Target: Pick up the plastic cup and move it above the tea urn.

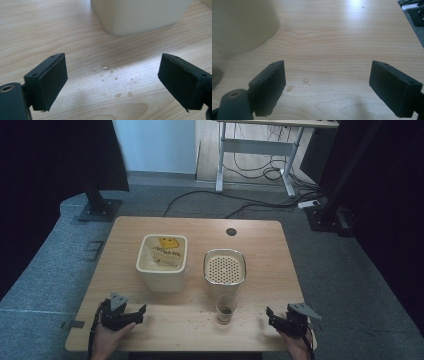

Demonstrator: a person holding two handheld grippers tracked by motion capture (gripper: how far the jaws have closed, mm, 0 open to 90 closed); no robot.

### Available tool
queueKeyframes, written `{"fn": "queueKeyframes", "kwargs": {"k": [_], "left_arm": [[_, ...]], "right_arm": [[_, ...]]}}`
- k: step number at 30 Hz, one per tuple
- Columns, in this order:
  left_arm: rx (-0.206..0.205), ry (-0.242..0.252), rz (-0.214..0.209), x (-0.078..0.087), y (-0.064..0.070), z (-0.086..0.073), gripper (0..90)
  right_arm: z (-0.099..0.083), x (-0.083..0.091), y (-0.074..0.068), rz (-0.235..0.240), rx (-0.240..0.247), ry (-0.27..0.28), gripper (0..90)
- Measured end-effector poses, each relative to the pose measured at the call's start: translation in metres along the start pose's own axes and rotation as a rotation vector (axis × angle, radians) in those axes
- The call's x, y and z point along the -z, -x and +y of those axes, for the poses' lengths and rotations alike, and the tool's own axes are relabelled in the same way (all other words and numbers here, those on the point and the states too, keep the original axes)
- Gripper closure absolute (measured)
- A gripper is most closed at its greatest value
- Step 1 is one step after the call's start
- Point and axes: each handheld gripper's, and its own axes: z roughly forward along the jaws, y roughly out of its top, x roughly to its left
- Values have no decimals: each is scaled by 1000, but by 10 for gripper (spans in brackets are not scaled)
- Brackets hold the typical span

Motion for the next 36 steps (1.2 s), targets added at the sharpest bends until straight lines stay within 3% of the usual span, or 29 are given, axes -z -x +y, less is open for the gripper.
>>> {"fn": "queueKeyframes", "kwargs": {"k": [7, 9, 12, 13, 14, 15, 18, 20, 21, 27, 36], "left_arm": [[-23, 1, -22, 0, 3, -1, 99], [-24, -2, -23, -1, 4, -1, 103], [-21, -4, -25, -3, 6, 0, 115], [-19, -5, -29, -4, 6, 1, 115], [-13, -14, -37, -6, 6, 1, 121], [-13, -14, -37, -6, 6, 1, 129], [-11, -21, -43, -9, 7, 0, 134], [-12, -18, -46, -8, 7, 0, 136], [-11, -15, -46, -8, 8, 0, 139], [-5, -17, -54, -9, 8, -1, 140], [-14, -27, -58, -10, 9, -1, 142]], "right_arm": [[1, 7, -11, 25, 14, 38, 159], [2, 9, -18, 62, 20, 49, 165], [1, 10, -37, 128, 73, 50, 164], [1, 10, -37, 128, 73, 50, 164], [0, 9, -46, 155, 95, 55, 164], [0, 9, -46, 155, 95, 55, 164], [-1, 9, -64, 218, 119, 48, 165], [-2, 9, -68, 229, 124, 45, 165], [-3, 8, -76, 248, 143, 41, 165], [-3, 2, -99, 303, 182, 34, 165], [-4, -6, -120, 342, 231, 23, 157]]}}
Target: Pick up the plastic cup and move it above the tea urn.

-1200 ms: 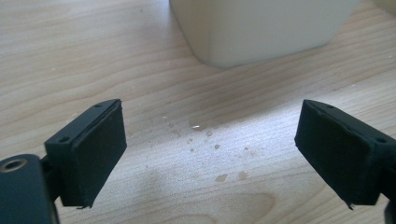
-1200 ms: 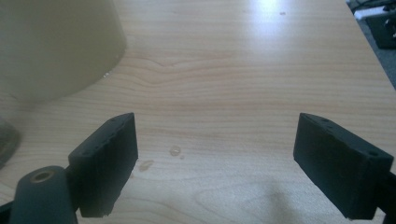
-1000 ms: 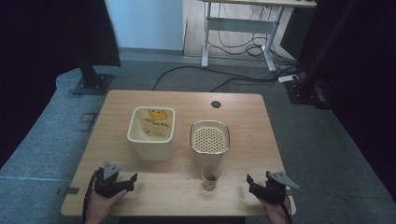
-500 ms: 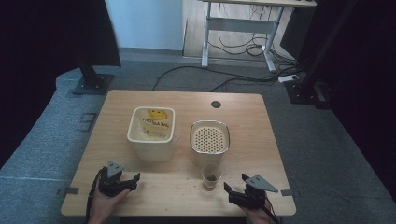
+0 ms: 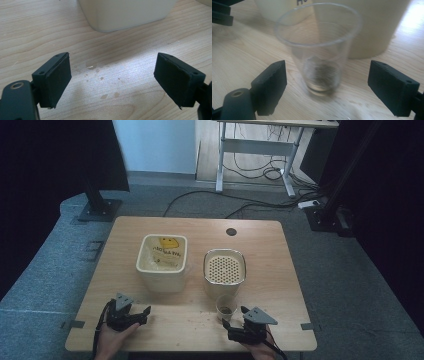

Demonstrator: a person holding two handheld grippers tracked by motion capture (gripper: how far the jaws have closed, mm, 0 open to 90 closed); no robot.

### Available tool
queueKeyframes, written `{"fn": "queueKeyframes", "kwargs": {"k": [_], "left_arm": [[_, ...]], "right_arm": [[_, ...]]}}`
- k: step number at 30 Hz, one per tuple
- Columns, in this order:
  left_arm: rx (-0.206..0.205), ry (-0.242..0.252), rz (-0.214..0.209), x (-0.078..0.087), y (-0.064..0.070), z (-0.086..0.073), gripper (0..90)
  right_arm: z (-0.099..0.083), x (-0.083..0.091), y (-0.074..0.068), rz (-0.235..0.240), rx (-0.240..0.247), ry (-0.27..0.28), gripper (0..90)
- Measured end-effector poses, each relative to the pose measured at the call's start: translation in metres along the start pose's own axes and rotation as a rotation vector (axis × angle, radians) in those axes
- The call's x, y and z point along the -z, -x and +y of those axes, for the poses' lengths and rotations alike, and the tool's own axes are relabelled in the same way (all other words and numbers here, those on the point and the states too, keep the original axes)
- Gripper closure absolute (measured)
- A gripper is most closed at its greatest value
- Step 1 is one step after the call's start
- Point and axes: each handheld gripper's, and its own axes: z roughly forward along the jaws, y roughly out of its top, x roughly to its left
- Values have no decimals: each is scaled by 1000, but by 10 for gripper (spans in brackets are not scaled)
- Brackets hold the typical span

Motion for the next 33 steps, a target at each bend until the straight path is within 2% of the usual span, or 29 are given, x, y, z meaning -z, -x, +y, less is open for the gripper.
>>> {"fn": "queueKeyframes", "kwargs": {"k": [2, 4, 9, 10, 11, 12, 16, 18, 20, 23, 27, 33], "left_arm": [[-4, -6, -3, -1, 0, 0, 143], [-5, -12, -6, -2, 0, 0, 143], [-12, -19, -12, -4, 1, -1, 144], [-12, -18, -13, -3, 1, -1, 144], [-15, -18, -14, -3, 1, -1, 144], [-13, -16, -12, -2, 1, -1, 144], [-5, -17, -11, -1, -2, -2, 145], [2, -18, -12, -1, -3, -3, 145], [-1, -16, -12, 0, -3, -3, 145], [0, -18, -15, 0, -4, -3, 146], [3, -28, -23, -3, -4, -3, 146], [-3, -36, -29, -5, -2, -3, 147]], "right_arm": [[2, -5, -4, 4, 10, -1, 154], [5, -15, -7, -10, 30, -5, 153], [8, -29, -9, -3, 30, -8, 173], [10, -33, -11, 6, 19, 7, 241], [10, -33, -11, 6, 19, 7, 241], [11, -33, -14, -20, 35, 9, 320], [11, -30, -14, -16, 38, 4, 351], [12, -27, -12, -24, 30, 7, 375], [17, -14, -9, -42, 7, 60, 393], [25, 2, -3, -85, -16, 107, 393], [37, 24, 13, -152, -69, 153, 401], [57, 47, 33, -195, -96, 238, 409]]}}
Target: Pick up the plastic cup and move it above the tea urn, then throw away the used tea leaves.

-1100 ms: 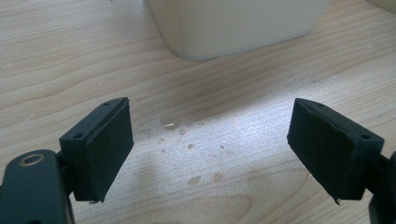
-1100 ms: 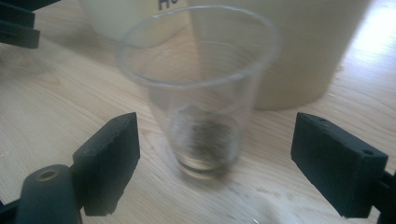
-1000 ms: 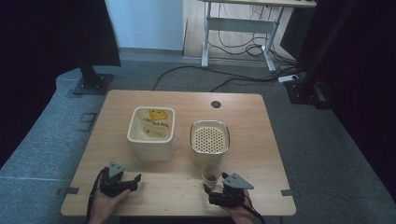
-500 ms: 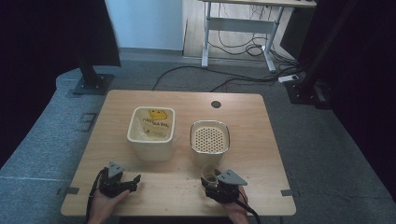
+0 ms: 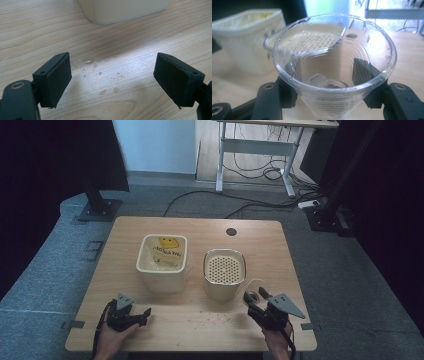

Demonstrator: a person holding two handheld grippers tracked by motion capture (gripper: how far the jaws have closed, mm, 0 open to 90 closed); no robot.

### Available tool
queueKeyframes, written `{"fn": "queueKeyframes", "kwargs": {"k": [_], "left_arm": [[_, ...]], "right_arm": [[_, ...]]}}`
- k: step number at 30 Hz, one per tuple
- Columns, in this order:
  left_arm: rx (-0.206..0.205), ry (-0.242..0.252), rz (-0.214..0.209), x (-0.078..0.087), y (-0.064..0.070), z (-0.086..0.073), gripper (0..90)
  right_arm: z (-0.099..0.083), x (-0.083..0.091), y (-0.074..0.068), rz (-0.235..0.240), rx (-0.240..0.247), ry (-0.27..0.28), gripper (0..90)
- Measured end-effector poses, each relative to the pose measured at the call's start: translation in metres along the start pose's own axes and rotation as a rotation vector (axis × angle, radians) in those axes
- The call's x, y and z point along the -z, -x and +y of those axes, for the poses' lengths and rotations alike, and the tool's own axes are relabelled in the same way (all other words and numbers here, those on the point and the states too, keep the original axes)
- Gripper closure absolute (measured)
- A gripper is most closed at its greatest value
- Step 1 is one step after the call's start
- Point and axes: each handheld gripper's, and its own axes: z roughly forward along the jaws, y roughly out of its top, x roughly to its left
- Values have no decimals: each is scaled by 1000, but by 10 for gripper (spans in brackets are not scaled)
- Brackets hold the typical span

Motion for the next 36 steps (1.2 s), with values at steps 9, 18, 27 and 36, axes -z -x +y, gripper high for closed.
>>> {"fn": "queueKeyframes", "kwargs": {"k": [9, 18, 27, 36], "left_arm": [[2, -5, 2, 1, -2, -2, 147], [-1, -14, -2, -1, -1, -2, 147], [-6, -22, -9, 0, -2, -2, 147], [-9, -31, -12, -3, -2, -1, 147]], "right_arm": [[31, -3, 13, -29, 1, 47, 412], [44, -15, 15, -69, 34, 49, 414], [52, -23, 15, -114, 60, 47, 414], [62, -29, 14, -163, 106, 29, 413]]}}
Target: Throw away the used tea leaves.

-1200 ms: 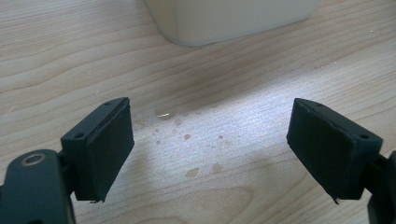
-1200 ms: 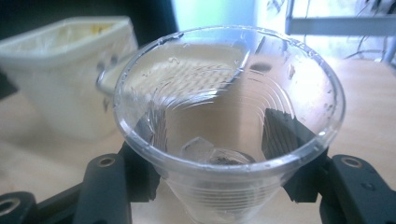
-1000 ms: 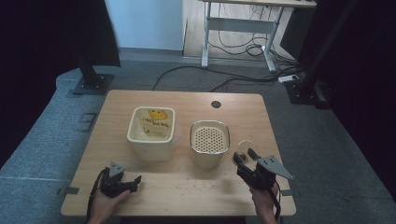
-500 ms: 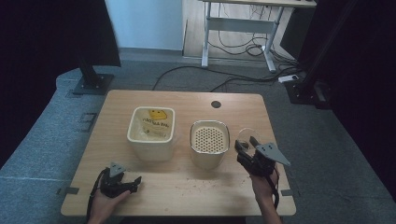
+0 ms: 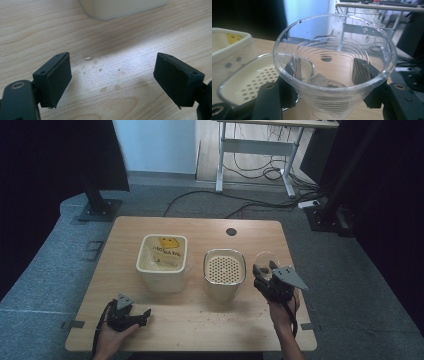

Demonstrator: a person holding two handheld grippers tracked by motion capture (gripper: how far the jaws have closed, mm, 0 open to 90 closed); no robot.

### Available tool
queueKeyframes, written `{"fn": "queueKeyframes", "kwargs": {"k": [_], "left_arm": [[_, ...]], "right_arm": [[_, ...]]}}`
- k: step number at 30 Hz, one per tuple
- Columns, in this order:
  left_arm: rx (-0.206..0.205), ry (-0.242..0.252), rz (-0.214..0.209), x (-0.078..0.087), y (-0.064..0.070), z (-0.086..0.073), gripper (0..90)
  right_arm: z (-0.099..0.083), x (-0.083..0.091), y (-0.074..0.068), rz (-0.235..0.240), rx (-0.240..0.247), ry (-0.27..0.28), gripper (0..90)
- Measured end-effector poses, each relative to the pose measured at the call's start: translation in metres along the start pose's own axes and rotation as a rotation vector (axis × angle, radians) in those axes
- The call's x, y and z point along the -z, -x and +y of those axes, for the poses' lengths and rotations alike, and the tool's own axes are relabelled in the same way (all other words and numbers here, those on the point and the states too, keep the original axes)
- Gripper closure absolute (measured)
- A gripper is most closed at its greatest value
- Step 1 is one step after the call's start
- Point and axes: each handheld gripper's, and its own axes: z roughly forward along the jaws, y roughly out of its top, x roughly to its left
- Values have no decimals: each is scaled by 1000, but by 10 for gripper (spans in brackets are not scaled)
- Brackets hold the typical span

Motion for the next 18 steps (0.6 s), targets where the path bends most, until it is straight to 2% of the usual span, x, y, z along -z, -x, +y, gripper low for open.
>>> {"fn": "queueKeyframes", "kwargs": {"k": [3, 6, 7, 9, 13, 14, 15, 16, 17, 18], "left_arm": [[-3, -5, -3, -1, 1, 0, 147], [-2, 3, -5, 0, 1, 1, 147], [-2, 5, -6, 1, 0, 1, 148], [-2, 4, -6, 1, 0, 1, 148], [0, 3, -6, 0, -2, 1, 147], [1, 2, -6, 0, -2, 1, 148], [1, 2, -6, 0, -2, 1, 148], [1, 1, -6, 0, -2, 1, 148], [1, 1, -6, 0, -2, 1, 148], [0, -1, -6, 0, -2, 1, 148]], "right_arm": [[5, -4, 0, -38, 41, -15, 412], [8, -8, -1, -50, 62, -28, 411], [11, -11, -4, -57, 94, -37, 411], [12, -12, -5, -61, 110, -41, 411], [17, -21, -11, -83, 208, -64, 411], [18, -25, -14, -94, 246, -78, 410], [18, -25, -14, -94, 246, -78, 410], [19, -26, -16, -103, 272, -80, 410], [20, -29, -21, -120, 322, -90, 410], [20, -29, -21, -120, 322, -90, 410]]}}
